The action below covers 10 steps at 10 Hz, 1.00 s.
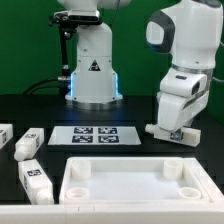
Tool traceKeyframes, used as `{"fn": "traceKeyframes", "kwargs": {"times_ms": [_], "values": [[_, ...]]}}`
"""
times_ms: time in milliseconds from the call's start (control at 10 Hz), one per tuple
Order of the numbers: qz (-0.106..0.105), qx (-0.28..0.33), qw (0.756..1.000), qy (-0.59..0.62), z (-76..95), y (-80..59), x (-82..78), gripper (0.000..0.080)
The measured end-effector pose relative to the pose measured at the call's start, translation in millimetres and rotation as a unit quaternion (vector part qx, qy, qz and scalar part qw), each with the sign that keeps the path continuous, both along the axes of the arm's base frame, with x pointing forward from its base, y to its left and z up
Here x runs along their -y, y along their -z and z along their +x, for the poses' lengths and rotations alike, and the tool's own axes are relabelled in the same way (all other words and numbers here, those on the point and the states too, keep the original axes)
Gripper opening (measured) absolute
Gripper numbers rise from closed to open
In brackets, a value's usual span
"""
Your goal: Assemble desk
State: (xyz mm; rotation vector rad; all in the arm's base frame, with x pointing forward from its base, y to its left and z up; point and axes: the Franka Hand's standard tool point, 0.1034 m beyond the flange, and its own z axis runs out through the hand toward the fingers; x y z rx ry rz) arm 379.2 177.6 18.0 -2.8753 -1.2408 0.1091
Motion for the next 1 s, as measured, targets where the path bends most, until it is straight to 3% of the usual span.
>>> {"fn": "traceKeyframes", "kwargs": {"times_ms": [200, 300, 400, 700, 900, 1000], "values": [[-0.007, 0.022, 0.986, 0.167, -8.9, -2.4, 12.7, 0.0284], [-0.016, 0.010, 0.968, 0.251, -15.0, 3.3, 28.5, 0.0284], [-0.018, -0.004, 0.955, 0.297, -8.5, 3.2, 43.7, 0.0284], [-0.024, -0.008, 0.921, 0.388, -7.5, 3.6, 43.3, 0.0284], [-0.031, -0.032, 0.852, 0.522, 12.5, 5.9, 61.1, 0.0285], [-0.032, -0.034, 0.857, 0.513, 11.0, 6.3, 60.5, 0.0285]]}}
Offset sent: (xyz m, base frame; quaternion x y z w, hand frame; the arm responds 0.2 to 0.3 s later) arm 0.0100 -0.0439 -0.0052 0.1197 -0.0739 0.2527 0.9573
